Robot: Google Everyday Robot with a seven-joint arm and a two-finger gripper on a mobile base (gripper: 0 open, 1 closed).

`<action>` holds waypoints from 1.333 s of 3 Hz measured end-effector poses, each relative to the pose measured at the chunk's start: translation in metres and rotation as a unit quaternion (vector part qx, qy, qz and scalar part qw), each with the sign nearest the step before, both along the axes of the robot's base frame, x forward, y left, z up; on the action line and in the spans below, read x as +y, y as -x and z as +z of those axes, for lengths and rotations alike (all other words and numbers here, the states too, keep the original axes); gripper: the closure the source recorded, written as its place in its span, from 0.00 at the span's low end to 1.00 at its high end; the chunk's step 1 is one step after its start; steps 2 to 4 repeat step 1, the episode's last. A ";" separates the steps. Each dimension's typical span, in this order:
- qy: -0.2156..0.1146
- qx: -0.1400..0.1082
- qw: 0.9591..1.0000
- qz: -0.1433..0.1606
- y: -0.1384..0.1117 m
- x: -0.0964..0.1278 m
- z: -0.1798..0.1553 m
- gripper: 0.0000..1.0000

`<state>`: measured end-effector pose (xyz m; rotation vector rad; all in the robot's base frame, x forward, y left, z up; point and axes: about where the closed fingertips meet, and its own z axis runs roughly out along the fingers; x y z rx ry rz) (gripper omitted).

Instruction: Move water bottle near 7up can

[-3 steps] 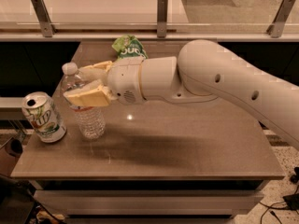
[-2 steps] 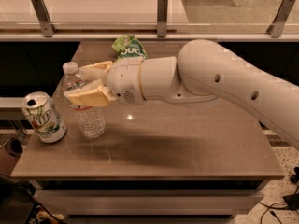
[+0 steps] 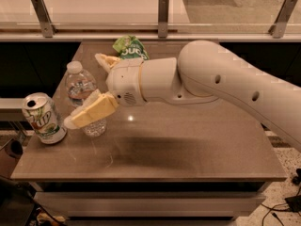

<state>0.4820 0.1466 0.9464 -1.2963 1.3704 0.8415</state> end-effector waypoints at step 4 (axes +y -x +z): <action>0.000 0.000 1.000 0.000 0.000 0.000 0.000 0.00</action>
Offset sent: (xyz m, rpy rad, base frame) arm 0.0000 0.0000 0.0000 0.0000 0.0000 0.0000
